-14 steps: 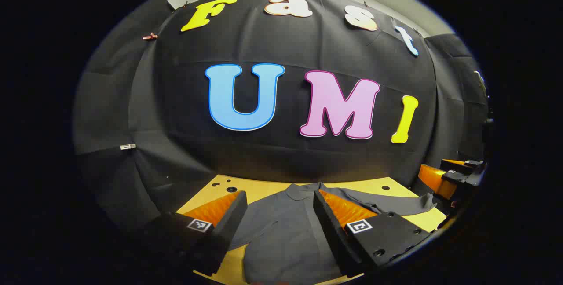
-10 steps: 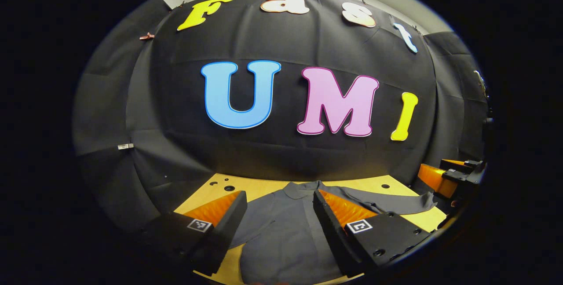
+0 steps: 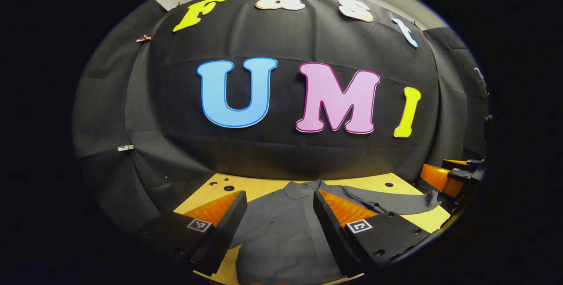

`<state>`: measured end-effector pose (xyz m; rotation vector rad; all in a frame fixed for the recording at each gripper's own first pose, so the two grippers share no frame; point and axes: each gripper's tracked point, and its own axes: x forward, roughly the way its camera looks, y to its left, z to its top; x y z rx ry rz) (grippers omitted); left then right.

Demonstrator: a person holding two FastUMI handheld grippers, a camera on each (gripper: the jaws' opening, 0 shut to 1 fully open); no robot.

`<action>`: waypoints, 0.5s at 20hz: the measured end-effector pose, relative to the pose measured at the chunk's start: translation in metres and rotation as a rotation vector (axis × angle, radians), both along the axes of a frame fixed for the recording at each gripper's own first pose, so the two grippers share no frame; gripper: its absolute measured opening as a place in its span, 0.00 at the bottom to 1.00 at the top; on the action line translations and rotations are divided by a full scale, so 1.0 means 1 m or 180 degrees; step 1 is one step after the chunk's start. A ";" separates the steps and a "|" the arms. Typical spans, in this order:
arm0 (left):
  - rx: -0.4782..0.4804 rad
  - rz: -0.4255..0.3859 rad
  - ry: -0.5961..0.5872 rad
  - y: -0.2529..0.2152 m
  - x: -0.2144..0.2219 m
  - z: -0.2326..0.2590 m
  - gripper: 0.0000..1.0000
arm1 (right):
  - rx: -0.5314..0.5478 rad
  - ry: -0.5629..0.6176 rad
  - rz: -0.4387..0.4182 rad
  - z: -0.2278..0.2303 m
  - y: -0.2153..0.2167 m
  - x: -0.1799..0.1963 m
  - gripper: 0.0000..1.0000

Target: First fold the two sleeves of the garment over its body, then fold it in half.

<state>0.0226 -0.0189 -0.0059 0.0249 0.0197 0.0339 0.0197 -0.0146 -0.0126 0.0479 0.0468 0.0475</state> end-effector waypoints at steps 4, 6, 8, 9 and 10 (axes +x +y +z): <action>-0.0002 0.0019 0.0036 -0.002 0.001 -0.004 0.96 | 0.0026 -0.0035 -0.0057 0.002 -0.005 0.004 0.98; -0.0005 0.0029 0.0047 -0.003 0.000 -0.005 0.96 | 0.0026 -0.0034 -0.0078 0.003 -0.017 0.013 0.98; -0.0001 0.0050 0.0042 -0.004 0.000 -0.006 0.96 | 0.0020 0.0004 -0.0105 0.002 -0.024 0.019 0.98; 0.0004 0.0077 0.0022 -0.003 -0.001 -0.007 0.95 | 0.0013 0.0072 -0.0139 -0.003 -0.028 0.021 0.98; 0.0009 0.0088 0.0011 -0.004 0.001 -0.005 0.96 | 0.0015 0.0145 -0.0161 -0.008 -0.032 0.024 0.98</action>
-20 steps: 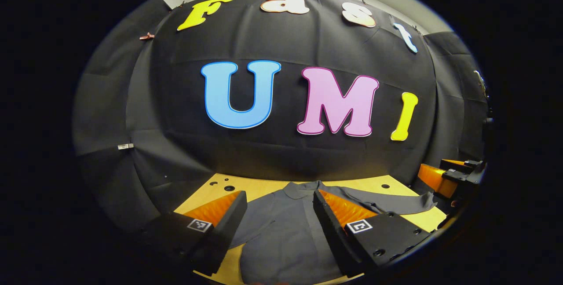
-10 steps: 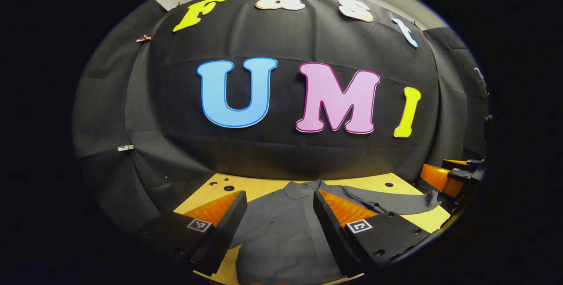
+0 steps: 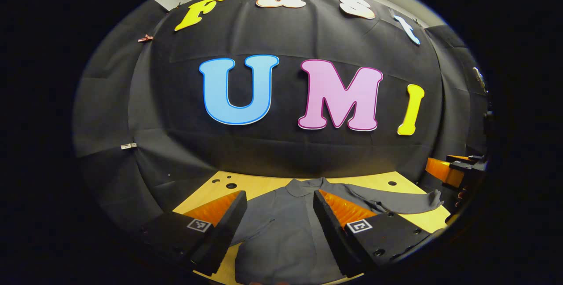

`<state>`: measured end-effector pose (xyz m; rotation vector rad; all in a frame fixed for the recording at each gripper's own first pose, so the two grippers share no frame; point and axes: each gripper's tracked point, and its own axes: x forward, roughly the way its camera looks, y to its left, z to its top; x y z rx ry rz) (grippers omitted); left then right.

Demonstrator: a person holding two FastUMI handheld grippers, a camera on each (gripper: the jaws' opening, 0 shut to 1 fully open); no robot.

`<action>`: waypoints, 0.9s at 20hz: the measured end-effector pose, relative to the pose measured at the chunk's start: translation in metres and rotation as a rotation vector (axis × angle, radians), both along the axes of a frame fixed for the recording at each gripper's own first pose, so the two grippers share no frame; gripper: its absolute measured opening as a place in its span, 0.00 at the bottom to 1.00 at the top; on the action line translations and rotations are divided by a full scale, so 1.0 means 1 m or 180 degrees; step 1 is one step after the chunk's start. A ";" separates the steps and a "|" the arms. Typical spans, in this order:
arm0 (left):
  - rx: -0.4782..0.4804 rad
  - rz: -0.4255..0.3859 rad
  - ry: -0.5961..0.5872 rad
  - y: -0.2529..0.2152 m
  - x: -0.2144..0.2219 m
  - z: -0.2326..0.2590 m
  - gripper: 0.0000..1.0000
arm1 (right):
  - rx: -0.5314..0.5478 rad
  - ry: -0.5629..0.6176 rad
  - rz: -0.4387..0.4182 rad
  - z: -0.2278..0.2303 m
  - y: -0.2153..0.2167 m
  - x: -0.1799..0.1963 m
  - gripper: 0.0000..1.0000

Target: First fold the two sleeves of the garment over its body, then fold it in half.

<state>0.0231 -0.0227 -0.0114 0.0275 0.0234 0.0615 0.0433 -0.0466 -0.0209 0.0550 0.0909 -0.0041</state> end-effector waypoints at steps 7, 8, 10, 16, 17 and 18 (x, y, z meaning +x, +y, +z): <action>-0.0024 0.0075 0.0120 -0.005 0.004 -0.014 0.96 | 0.0027 0.0296 -0.0191 -0.027 -0.045 0.024 0.98; -0.0010 0.0086 0.0128 -0.007 0.004 -0.014 0.95 | 0.0021 0.0326 -0.0226 -0.030 -0.053 0.027 0.98; 0.0021 0.0108 0.0156 -0.011 0.005 -0.018 0.96 | -0.0006 0.0396 -0.0312 -0.039 -0.072 0.035 0.98; 0.0163 0.0158 0.0179 -0.026 0.013 -0.029 0.96 | 0.0022 0.0673 -0.0592 -0.080 -0.134 0.057 0.98; 0.0181 0.0166 0.0196 -0.028 0.014 -0.030 0.95 | 0.0010 0.0757 -0.0676 -0.089 -0.147 0.060 0.98; 0.0173 0.0164 0.0213 -0.030 0.015 -0.035 0.96 | 0.0003 0.0855 -0.0755 -0.101 -0.161 0.063 0.98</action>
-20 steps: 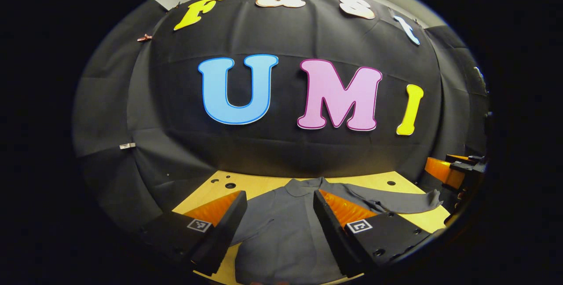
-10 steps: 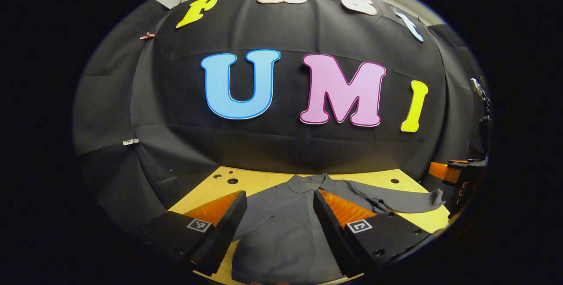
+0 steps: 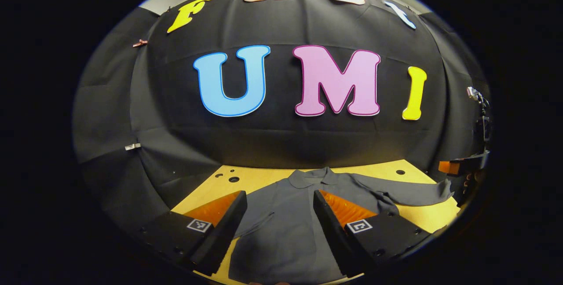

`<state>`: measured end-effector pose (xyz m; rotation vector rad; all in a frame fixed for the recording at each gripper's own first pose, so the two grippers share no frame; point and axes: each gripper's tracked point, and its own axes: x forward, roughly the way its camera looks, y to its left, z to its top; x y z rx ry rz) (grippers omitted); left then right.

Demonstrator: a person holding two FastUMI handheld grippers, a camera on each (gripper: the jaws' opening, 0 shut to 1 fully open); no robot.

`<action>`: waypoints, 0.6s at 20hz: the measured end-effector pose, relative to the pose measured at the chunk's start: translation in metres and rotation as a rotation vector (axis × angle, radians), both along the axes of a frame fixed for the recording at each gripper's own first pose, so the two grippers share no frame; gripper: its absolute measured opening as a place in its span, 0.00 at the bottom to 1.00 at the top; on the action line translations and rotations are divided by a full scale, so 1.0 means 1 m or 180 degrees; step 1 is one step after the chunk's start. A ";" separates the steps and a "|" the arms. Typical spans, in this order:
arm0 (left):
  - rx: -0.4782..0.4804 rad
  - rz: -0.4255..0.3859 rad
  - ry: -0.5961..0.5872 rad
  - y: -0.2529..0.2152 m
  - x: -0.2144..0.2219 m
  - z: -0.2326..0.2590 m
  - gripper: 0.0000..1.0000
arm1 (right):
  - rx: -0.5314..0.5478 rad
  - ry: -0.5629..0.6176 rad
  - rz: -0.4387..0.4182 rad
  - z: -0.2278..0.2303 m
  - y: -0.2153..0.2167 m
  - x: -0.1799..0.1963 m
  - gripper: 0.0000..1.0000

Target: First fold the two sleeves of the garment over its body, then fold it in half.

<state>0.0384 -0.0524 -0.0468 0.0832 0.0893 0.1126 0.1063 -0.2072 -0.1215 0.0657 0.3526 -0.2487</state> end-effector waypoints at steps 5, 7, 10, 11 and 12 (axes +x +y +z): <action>0.0038 0.0107 0.0065 0.001 0.009 -0.006 0.96 | 0.0264 0.0398 -0.0385 -0.050 -0.051 0.014 0.98; 0.0046 0.0160 0.0136 0.004 0.013 -0.010 0.96 | 0.0411 0.0544 -0.0553 -0.070 -0.070 0.020 0.98; 0.0033 0.0242 0.0189 0.008 0.019 -0.014 0.96 | 0.0429 0.0718 -0.0691 -0.090 -0.097 0.029 0.98; 0.0034 0.0263 0.0205 0.007 0.021 -0.015 0.96 | 0.0401 0.0768 -0.0725 -0.096 -0.107 0.032 0.98; 0.0030 0.0275 0.0222 0.007 0.023 -0.018 0.96 | 0.0380 0.0811 -0.0761 -0.102 -0.115 0.033 0.98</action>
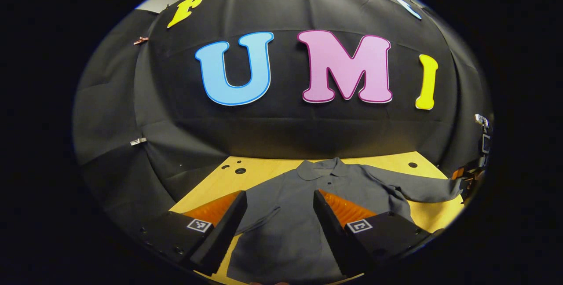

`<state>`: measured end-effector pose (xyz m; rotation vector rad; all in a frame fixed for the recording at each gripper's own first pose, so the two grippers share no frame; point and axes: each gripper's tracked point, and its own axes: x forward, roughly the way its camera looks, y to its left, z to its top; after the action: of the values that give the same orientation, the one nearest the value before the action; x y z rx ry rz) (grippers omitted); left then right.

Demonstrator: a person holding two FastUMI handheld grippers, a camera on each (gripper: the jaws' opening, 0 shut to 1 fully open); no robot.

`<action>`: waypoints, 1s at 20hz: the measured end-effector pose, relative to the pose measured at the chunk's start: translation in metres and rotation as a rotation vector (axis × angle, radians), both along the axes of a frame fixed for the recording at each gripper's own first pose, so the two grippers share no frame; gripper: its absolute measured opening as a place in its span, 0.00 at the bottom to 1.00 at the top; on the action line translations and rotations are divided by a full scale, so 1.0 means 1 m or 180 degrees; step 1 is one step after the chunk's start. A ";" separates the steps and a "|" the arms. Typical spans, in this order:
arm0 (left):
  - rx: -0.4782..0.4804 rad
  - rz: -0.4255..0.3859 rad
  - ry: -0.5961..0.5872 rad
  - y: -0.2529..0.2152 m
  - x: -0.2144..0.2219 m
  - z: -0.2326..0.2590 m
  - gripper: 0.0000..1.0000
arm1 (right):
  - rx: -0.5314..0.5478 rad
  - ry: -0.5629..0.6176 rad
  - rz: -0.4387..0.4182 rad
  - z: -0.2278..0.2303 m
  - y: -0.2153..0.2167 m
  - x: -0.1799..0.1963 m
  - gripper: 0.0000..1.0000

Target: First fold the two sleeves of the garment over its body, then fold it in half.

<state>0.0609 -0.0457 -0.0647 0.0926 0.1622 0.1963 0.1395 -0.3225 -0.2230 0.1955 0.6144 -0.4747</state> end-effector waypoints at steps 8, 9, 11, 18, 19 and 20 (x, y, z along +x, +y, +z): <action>0.0007 0.0002 0.0173 -0.010 0.010 -0.015 0.96 | 0.0179 0.0278 -0.0284 -0.052 -0.058 0.015 0.98; 0.0027 -0.0003 0.0176 -0.013 0.012 -0.013 0.96 | 0.0183 0.0317 -0.0328 -0.060 -0.064 0.015 0.98; 0.0078 -0.0015 0.0158 -0.016 0.017 -0.011 0.98 | 0.0177 0.0421 -0.0385 -0.077 -0.075 0.017 0.98; -0.0027 0.0006 0.0283 -0.022 0.016 -0.028 0.97 | 0.0157 0.0707 -0.0288 -0.108 -0.079 0.021 0.99; -0.0049 0.0019 0.0299 -0.022 0.015 -0.029 0.97 | 0.0169 0.0679 -0.0251 -0.109 -0.078 0.022 0.99; -0.0063 0.0033 0.0309 -0.021 0.014 -0.030 0.96 | 0.0161 0.0678 -0.0238 -0.106 -0.079 0.022 0.97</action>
<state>0.0753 -0.0670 -0.0951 0.0817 0.2614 0.2006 0.1617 -0.4017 -0.3295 0.2182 0.8301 -0.5568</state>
